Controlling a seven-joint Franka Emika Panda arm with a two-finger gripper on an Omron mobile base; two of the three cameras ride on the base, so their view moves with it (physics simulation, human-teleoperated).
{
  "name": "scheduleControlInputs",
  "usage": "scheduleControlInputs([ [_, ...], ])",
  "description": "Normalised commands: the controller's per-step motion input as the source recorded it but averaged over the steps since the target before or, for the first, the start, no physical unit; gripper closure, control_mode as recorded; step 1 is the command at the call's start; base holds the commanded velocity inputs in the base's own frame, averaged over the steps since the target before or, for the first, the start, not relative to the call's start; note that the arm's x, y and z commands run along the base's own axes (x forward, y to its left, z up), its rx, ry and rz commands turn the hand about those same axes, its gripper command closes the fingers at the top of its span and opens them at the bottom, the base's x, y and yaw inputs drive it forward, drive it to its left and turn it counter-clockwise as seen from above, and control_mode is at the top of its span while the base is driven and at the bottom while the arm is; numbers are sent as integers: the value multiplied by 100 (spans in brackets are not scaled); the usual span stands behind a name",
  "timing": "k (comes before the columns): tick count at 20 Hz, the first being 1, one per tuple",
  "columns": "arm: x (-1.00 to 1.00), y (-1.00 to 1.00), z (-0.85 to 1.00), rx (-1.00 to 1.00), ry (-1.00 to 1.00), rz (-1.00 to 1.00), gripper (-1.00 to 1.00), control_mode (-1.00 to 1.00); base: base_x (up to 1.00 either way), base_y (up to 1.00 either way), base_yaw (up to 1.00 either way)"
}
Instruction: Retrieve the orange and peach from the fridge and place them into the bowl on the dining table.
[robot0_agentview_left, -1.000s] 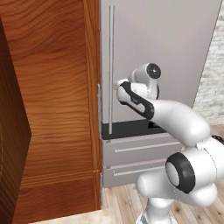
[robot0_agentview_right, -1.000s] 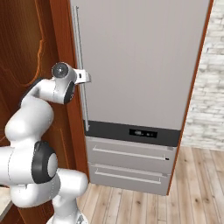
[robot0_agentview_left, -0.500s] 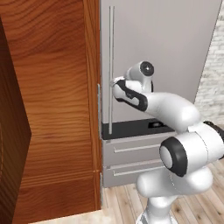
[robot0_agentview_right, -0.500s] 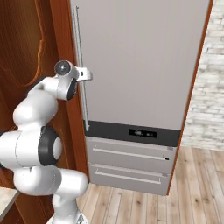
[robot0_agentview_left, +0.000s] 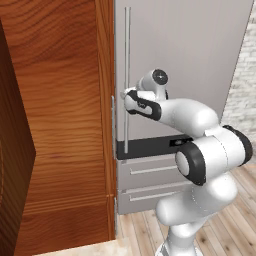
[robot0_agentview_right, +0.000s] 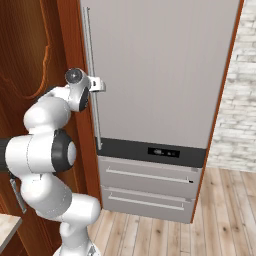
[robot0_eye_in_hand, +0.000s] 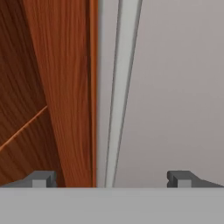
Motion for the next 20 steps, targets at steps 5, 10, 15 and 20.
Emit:
scheduleControlInputs([
  [5,39,4,-3,0,1,0,-100,-100,0,0,0],
  [10,49,0,-2,0,0,0,-100,-100,0,0,0],
  [15,50,0,-11,0,0,0,-100,-100,0,0,0],
  [20,51,8,-15,0,0,-1,-100,-100,0,0,0],
])
